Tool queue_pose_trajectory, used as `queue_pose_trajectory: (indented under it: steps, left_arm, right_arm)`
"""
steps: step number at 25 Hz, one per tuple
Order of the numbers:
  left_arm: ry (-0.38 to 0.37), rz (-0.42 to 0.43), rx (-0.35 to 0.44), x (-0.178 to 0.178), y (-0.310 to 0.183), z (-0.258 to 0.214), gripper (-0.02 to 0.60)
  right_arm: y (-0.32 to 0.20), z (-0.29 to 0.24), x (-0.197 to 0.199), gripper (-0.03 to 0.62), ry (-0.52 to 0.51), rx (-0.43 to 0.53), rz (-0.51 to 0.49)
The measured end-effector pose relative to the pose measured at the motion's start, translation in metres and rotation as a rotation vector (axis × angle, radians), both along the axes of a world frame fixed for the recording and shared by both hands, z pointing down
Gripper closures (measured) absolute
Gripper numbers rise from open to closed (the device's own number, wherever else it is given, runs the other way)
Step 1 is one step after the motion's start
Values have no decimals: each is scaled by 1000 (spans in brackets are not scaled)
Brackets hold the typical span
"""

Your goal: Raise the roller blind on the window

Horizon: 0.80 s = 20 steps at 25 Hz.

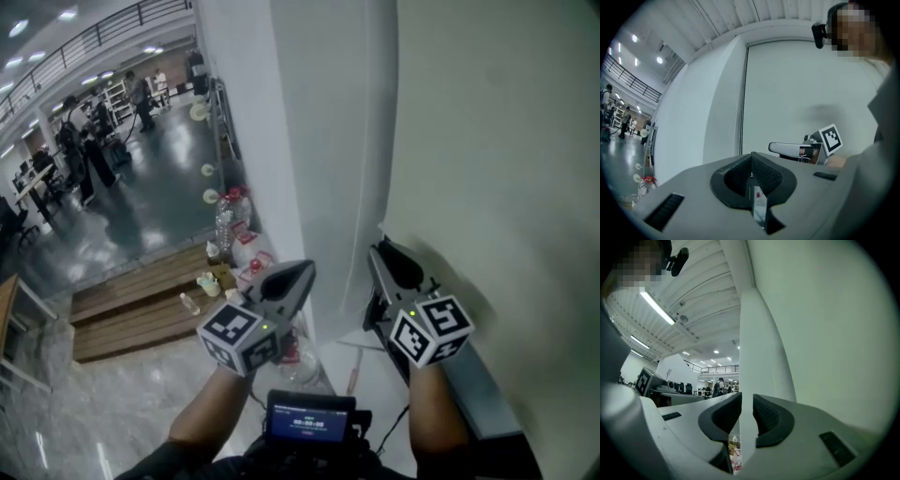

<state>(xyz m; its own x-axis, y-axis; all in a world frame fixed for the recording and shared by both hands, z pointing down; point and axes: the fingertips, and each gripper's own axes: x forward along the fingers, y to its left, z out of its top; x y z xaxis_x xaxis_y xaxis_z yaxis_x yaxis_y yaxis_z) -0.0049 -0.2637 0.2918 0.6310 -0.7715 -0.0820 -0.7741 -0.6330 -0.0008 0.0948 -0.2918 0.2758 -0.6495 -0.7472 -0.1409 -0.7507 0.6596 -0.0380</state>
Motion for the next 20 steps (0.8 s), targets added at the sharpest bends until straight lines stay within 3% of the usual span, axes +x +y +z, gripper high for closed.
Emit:
queue_pose_trajectory:
  steps: [10,13,20]
  left_arm:
    - [-33,78,-12,11,-51,-12,589]
    - [-56,108,-10,15,-66,-10,588]
    - [-29,160,-27,15,-84,-9,588]
  right_arm:
    - [-72,-7,2,500,17,-20,105]
    - [-96,-12,0,459,35,-14,133]
    - [-140,-11,-4,459,61,-28,189]
